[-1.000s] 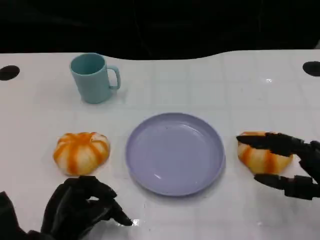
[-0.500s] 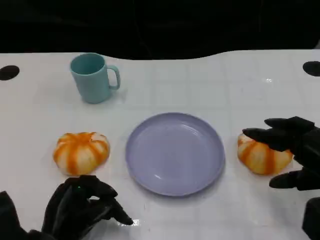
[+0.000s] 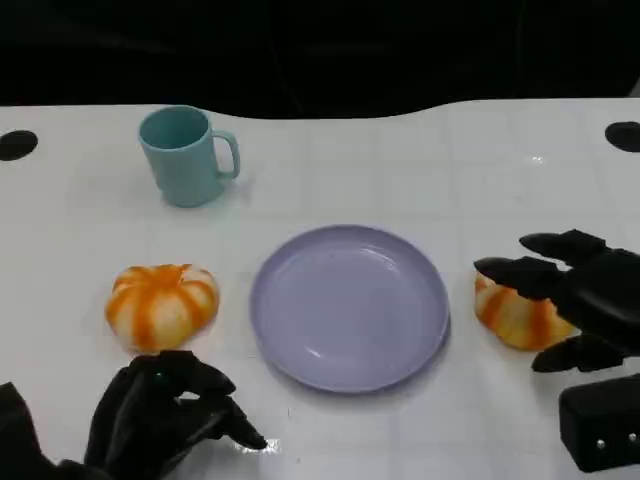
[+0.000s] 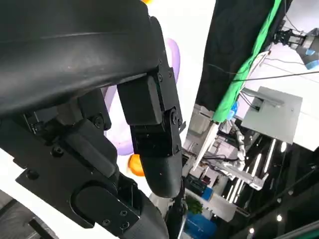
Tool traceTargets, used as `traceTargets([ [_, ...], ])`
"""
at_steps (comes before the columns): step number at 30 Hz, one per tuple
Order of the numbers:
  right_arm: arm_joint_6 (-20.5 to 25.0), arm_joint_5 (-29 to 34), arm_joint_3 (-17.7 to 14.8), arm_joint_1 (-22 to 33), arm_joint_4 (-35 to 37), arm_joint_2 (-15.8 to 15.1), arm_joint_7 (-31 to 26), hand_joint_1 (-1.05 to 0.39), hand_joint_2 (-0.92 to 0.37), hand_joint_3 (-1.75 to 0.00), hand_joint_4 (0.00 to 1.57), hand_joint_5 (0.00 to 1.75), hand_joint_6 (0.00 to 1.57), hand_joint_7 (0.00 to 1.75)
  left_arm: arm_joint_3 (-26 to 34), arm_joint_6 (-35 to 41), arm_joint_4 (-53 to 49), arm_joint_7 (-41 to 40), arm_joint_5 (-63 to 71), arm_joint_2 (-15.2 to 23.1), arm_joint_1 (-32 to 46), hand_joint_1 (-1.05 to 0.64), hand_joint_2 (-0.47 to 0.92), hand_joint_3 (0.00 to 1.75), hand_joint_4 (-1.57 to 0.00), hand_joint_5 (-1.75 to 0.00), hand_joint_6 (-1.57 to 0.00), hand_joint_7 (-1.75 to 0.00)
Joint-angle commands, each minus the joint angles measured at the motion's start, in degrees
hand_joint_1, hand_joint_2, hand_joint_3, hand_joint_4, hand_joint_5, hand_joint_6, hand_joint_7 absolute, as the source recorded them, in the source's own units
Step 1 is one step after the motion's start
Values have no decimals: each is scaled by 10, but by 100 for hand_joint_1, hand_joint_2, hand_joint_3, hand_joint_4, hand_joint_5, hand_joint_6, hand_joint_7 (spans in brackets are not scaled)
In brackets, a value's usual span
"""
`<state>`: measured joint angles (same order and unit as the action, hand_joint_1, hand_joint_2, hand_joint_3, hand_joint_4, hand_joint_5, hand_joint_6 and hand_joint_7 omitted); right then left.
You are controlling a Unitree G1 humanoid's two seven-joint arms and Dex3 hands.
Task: Grasp the bread from the table and place it into the plate.
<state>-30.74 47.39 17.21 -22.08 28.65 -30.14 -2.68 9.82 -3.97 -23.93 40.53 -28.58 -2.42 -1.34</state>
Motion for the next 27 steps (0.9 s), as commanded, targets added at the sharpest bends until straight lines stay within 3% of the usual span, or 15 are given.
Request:
traceTargets([
  [1,6,24,36,-40,61,5,-41,-50,-78,0,12,23,28,1,2,-4,6,-4,4,6,4,-99,56,0,-157,-50,-157,-23],
  [16,23,51,133,-139,244,40,-98,-53,-82,-1,16,17,28,1,1,2,16,-9,3,3,10,-100,55,0,-157,-50,-157,-23],
  [22,13,43,153,-162,300,52,-129,-53,-84,-1,22,17,33,2,0,-1,18,-5,2,3,12,-99,56,0,-157,-50,-157,-23],
  [26,-2,20,142,-163,319,61,-164,-36,-91,-3,60,23,60,6,0,-1,20,-6,3,4,13,-99,56,0,-157,-50,-157,-22],
  [27,-9,15,141,-163,321,63,-175,-32,-92,-6,68,48,71,5,0,-1,20,-7,4,4,14,-99,56,0,-157,-50,-157,-22],
])
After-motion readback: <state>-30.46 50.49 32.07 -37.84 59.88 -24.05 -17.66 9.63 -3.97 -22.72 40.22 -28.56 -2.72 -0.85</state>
